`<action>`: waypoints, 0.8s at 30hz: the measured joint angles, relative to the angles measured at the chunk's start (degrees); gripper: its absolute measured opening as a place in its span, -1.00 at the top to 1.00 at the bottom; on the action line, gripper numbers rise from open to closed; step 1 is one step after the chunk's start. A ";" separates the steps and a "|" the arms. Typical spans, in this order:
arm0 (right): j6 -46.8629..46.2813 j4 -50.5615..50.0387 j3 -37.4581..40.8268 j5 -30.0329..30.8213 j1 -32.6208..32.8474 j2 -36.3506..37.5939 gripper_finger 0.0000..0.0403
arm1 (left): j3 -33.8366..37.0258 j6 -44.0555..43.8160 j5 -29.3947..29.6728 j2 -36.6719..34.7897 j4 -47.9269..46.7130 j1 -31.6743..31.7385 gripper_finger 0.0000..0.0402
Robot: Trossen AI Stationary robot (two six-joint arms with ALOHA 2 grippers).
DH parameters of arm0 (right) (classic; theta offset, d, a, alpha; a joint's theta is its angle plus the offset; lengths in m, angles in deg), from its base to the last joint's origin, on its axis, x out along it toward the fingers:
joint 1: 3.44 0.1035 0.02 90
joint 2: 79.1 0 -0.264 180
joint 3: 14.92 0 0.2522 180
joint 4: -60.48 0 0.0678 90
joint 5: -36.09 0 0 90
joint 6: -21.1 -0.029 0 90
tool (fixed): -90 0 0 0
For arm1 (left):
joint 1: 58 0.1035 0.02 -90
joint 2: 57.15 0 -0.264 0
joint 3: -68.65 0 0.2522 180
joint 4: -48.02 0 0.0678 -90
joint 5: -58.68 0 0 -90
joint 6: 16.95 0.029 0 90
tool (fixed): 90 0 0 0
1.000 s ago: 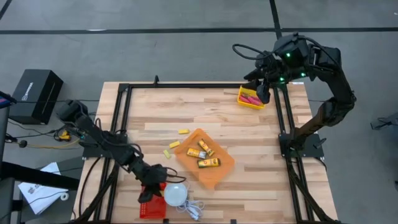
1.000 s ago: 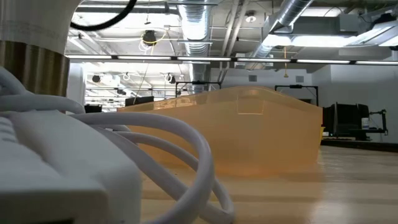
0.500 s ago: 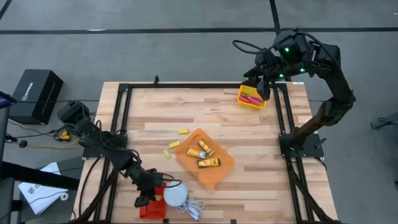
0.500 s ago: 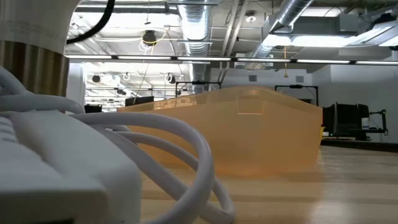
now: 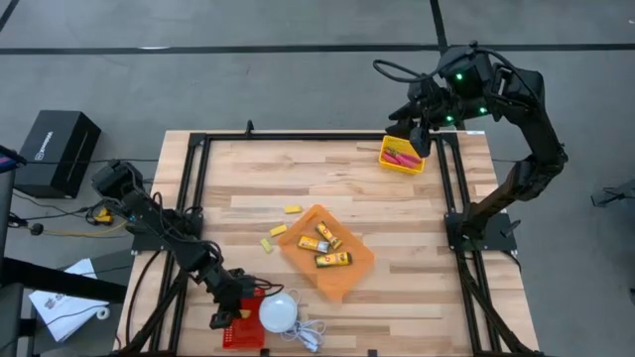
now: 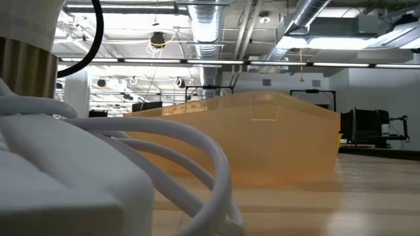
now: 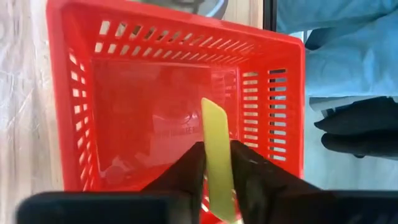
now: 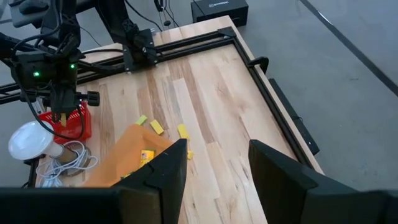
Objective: Pick & Place School Supplies
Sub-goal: Put the yellow eraser into the red bin
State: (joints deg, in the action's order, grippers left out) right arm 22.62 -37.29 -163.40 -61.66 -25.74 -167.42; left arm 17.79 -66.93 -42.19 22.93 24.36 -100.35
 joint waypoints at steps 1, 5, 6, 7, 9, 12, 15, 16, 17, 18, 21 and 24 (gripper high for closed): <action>0.00 0.18 0.00 0.00 0.00 0.00 0.19 | 0.00 0.00 0.00 0.00 -0.02 0.00 0.57; 0.00 0.46 0.00 0.00 0.00 0.00 0.19 | 0.00 -0.01 0.01 0.00 -0.13 0.00 0.31; 0.00 0.46 0.00 0.00 0.02 0.00 0.19 | 0.00 -0.01 0.00 0.00 -0.17 0.00 0.26; 0.00 0.46 0.00 0.00 0.02 0.00 0.19 | 0.00 -0.01 0.00 0.00 -0.19 0.00 0.20; 0.00 0.46 0.00 0.00 0.04 0.00 0.19 | 0.00 -0.01 -0.27 0.00 -0.21 0.02 0.12; 0.00 0.48 0.00 0.00 0.04 0.00 0.19 | 0.00 -0.27 -3.68 -0.24 -0.42 0.90 0.05; 0.00 0.79 0.00 0.00 0.04 0.00 0.19 | 0.01 -0.43 -5.62 -2.00 -0.97 2.10 0.05; 0.00 1.10 0.00 0.01 0.04 0.00 0.19 | 0.01 -0.41 -5.60 -2.82 -1.43 2.68 0.06; 0.02 1.68 0.00 0.01 0.04 0.00 0.19 | 0.03 -0.43 -5.56 -3.90 -2.01 3.36 0.08; 0.05 2.51 0.00 0.00 0.04 0.01 0.19 | 0.04 -0.43 -5.43 -5.10 -2.29 4.27 0.10; 0.46 4.89 -0.13 0.02 0.04 0.22 0.19 | 0.04 -0.44 -3.73 -9.59 -3.97 7.94 0.15; 0.59 7.53 -0.24 0.02 0.04 0.62 0.19 | 0.04 0.75 0.63 -15.22 -6.91 12.66 0.18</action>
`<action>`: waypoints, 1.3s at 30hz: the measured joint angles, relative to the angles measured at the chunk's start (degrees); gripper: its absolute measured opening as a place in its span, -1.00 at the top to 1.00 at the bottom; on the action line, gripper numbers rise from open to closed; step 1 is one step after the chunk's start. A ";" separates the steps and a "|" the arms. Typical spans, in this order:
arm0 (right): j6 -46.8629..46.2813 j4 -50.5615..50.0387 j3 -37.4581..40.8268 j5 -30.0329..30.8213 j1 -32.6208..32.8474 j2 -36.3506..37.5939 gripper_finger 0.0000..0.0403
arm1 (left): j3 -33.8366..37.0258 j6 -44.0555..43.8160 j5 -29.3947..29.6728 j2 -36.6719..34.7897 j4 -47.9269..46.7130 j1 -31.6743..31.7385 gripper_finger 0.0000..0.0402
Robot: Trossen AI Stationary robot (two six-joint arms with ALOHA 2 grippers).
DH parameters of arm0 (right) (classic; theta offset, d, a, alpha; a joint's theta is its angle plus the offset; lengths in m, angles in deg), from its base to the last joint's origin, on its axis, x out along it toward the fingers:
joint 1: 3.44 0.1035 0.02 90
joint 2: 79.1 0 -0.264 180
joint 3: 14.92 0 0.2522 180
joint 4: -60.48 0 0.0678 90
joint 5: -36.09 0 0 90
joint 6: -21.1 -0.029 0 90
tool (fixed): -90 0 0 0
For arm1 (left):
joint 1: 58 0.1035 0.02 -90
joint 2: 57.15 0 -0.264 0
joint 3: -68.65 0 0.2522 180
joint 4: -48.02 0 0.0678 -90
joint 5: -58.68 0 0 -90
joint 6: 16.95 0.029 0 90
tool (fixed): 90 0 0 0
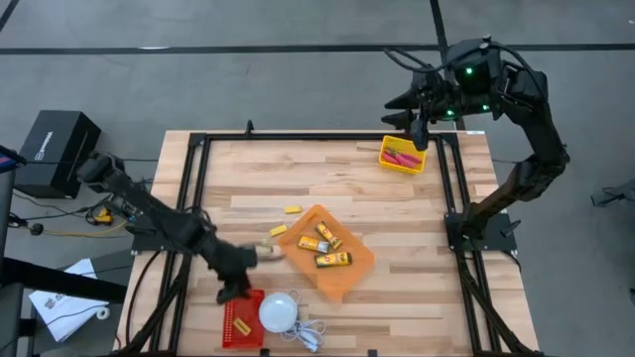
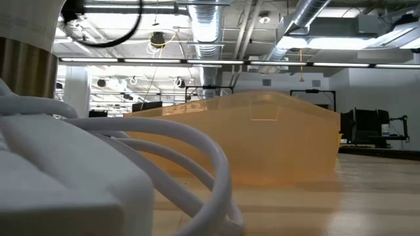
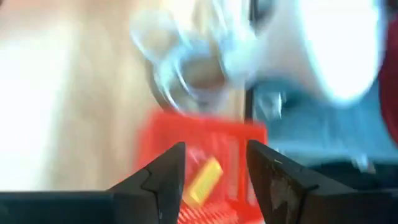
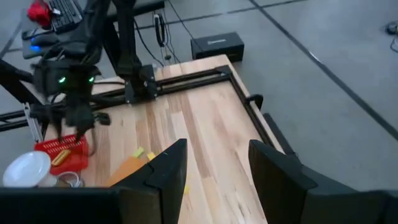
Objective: Pick & Place School Supplies
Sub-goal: Put the yellow eraser into the red bin
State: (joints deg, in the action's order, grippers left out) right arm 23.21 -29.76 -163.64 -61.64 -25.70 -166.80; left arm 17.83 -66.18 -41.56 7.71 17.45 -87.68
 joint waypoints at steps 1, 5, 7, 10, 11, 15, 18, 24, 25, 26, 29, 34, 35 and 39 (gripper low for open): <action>0.02 -0.16 0.00 0.00 -0.02 0.20 0.19 | 0.00 0.81 1.36 -2.08 -1.11 1.85 0.18; 0.00 0.41 0.00 0.00 -0.04 0.55 0.19 | 0.00 6.09 7.84 -8.69 -5.11 10.24 0.19; 0.00 0.49 0.00 0.00 -0.04 0.62 0.19 | 0.00 9.17 9.86 -10.47 -6.27 15.62 0.19; -0.11 1.48 0.00 -0.02 -0.57 0.81 0.19 | 0.00 14.58 10.09 -10.89 -7.42 24.15 0.19; -0.13 1.77 0.00 -0.02 -0.81 0.80 0.19 | 0.00 16.83 10.13 -10.88 -7.91 26.87 0.19; -1.59 3.03 0.00 0.07 -0.73 0.78 0.19 | -0.04 23.52 9.86 -8.36 -8.42 36.96 0.19; -2.27 3.44 0.00 0.00 -0.61 0.78 0.19 | -0.06 23.74 5.67 -4.21 -8.23 42.35 0.18; -3.63 4.08 0.00 0.05 -0.66 0.78 0.19 | -0.27 28.68 2.76 6.49 -8.46 40.79 0.06; -3.63 4.08 0.00 0.05 -0.63 0.76 0.19 | -0.57 29.30 2.80 8.23 -8.33 40.02 0.05; -3.63 4.08 0.00 0.04 -0.63 0.76 0.19 | -0.90 29.67 2.84 9.56 -8.42 39.18 0.03; -3.63 4.08 0.00 0.02 -0.65 0.76 0.19 | -2.56 30.19 3.92 13.35 -8.12 36.50 0.01; -3.56 4.06 0.00 0.02 -0.68 0.76 0.19 | -4.68 31.38 5.80 17.74 -8.13 33.65 0.00; -3.39 4.04 0.00 0.02 -0.68 0.76 0.19 | -4.84 31.38 5.86 18.59 -8.16 33.41 0.00; -3.34 3.94 0.00 0.02 -0.68 0.76 0.19 | -4.96 31.41 6.58 21.73 -8.09 32.93 -0.01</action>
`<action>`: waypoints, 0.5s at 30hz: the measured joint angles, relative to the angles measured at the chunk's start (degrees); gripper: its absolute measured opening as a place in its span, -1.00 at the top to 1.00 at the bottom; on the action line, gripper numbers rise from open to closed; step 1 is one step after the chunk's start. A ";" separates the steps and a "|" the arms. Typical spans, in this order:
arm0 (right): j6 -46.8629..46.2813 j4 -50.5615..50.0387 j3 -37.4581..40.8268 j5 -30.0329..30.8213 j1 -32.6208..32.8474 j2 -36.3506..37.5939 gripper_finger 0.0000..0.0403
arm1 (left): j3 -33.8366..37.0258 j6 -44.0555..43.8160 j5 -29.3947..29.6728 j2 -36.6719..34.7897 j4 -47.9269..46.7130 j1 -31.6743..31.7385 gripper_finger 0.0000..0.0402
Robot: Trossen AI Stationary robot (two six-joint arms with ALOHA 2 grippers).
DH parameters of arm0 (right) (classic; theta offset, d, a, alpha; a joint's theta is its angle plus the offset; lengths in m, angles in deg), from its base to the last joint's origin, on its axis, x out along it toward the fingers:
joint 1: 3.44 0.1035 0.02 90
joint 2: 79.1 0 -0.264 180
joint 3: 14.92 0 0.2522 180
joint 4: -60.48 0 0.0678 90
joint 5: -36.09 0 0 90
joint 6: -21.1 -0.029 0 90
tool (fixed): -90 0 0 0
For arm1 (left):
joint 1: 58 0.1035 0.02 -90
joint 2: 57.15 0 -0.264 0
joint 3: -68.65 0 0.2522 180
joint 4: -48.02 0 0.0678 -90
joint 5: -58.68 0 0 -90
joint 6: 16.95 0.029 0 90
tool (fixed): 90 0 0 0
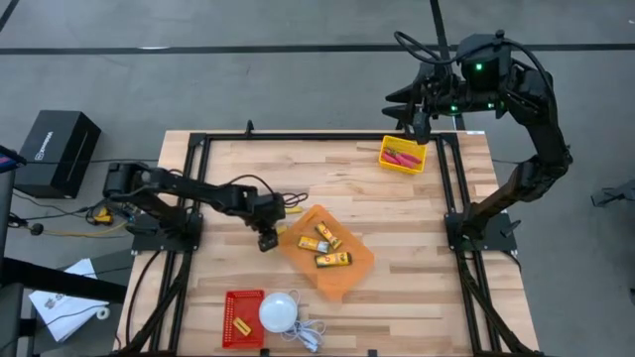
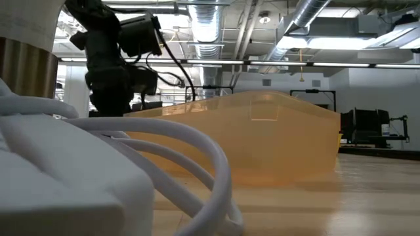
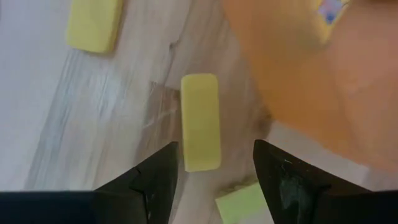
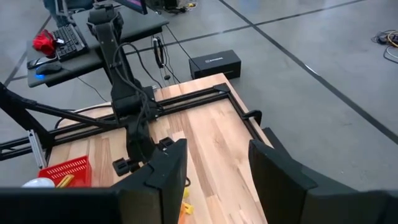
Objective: Pick & Place School Supplies
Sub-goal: Put the yellow eraser into the red bin
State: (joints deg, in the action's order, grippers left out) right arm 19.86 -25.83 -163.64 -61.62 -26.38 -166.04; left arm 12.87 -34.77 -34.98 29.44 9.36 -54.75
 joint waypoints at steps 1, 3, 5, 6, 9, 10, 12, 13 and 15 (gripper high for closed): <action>0.04 -0.01 0.00 0.00 0.01 0.00 0.19 | 0.00 0.00 0.11 0.78 -0.14 0.00 -0.01; 0.13 -0.09 0.00 0.00 0.00 0.00 0.19 | 0.00 -0.13 0.22 2.12 0.05 0.04 -0.01; 0.15 -0.25 0.00 0.00 0.00 0.00 0.19 | 0.00 -0.14 0.68 3.16 0.28 0.06 -0.01; 0.15 -0.27 0.00 0.00 0.00 0.00 0.19 | -0.04 -0.15 0.78 3.44 0.46 0.07 -0.01; 0.17 -0.27 0.00 0.00 0.00 0.00 0.19 | -0.15 -0.60 1.92 5.11 1.31 0.07 -0.01; 0.15 -0.27 0.00 0.00 0.00 0.00 0.19 | -0.22 -0.95 2.61 6.00 1.59 0.04 0.00; 0.15 -0.26 0.00 0.00 0.00 0.00 0.19 | -0.61 -1.82 3.58 7.83 1.88 0.35 0.07; 0.15 -0.27 0.00 0.00 0.01 0.00 0.19 | -0.72 -1.95 3.70 8.76 2.83 0.53 0.14; 0.15 -0.25 0.00 0.00 0.00 0.00 0.19 | -0.79 -1.94 4.42 9.75 5.85 0.66 0.40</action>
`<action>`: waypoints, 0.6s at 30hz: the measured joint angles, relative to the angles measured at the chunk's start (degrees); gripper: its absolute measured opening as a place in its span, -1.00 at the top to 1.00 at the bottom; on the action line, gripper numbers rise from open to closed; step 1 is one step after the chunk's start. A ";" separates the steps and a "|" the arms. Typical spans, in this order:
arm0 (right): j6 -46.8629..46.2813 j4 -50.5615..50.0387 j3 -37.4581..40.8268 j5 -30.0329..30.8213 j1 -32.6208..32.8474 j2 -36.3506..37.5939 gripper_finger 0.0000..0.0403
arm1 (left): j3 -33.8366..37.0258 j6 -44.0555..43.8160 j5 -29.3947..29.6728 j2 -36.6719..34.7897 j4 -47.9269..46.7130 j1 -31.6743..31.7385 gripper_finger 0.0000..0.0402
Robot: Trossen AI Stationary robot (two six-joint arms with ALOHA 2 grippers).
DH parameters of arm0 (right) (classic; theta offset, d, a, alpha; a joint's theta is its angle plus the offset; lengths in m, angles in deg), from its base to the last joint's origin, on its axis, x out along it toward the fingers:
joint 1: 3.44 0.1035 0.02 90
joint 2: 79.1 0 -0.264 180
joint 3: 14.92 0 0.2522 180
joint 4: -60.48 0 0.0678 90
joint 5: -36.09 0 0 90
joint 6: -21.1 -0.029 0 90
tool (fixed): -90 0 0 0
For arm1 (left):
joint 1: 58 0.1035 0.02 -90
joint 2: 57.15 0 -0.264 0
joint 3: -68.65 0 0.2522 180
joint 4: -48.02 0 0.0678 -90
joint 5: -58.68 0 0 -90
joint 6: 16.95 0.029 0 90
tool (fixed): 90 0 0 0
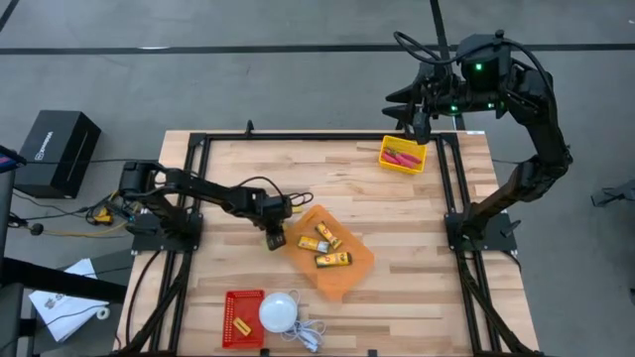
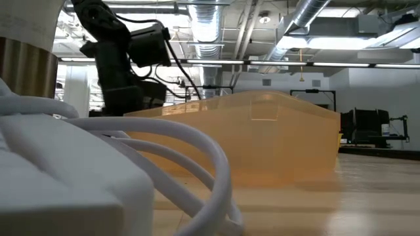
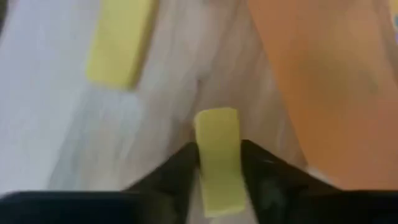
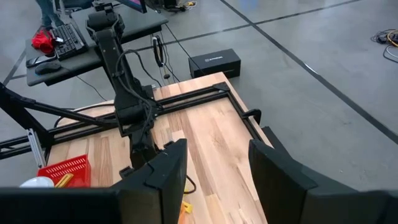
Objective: Pick & Place School Supplies
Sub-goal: Put the yellow eraser into the red bin
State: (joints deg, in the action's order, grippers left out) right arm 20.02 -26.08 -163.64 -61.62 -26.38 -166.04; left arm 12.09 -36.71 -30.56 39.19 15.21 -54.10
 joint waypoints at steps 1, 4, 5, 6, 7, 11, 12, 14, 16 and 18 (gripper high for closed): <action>0.00 0.02 0.00 0.00 0.00 -0.02 0.19 | 0.02 0.02 0.20 0.24 0.90 0.02 0.57; 0.00 0.25 0.00 0.00 0.00 -0.02 0.19 | 0.35 -0.49 0.33 0.24 2.85 0.08 0.78; 0.00 0.41 0.00 0.00 0.00 -0.02 0.19 | 0.48 -1.02 0.86 -0.07 3.37 0.24 0.78; 0.00 0.77 0.00 0.00 0.00 -0.02 0.19 | 0.71 -1.21 1.52 -0.39 3.90 0.40 0.78; 0.01 1.25 0.00 0.00 0.00 -0.02 0.19 | 0.79 -1.01 1.54 -0.75 4.05 0.66 0.78; 0.11 2.13 0.00 -0.88 0.00 -0.04 0.19 | 1.01 0.07 -0.32 -3.42 3.36 1.73 0.78; 0.17 2.12 0.00 -1.24 0.00 -0.04 0.19 | 1.11 0.11 -0.23 -4.50 2.83 1.78 0.78; 0.21 2.12 0.00 -1.30 0.00 -0.04 0.19 | 1.51 -0.01 2.10 -7.56 0.41 1.93 0.78; 0.60 2.12 0.00 -1.37 0.01 -0.04 0.19 | 1.20 -0.21 3.07 -10.97 0.59 2.53 0.79; 1.11 2.12 0.00 -1.40 0.00 -0.04 0.19 | 1.09 -0.24 3.32 -14.17 -1.55 3.46 0.79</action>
State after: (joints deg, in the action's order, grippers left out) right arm 21.13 -23.96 -163.64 -63.02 -26.38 -166.08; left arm 13.18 -36.95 -27.23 25.02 13.66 -50.64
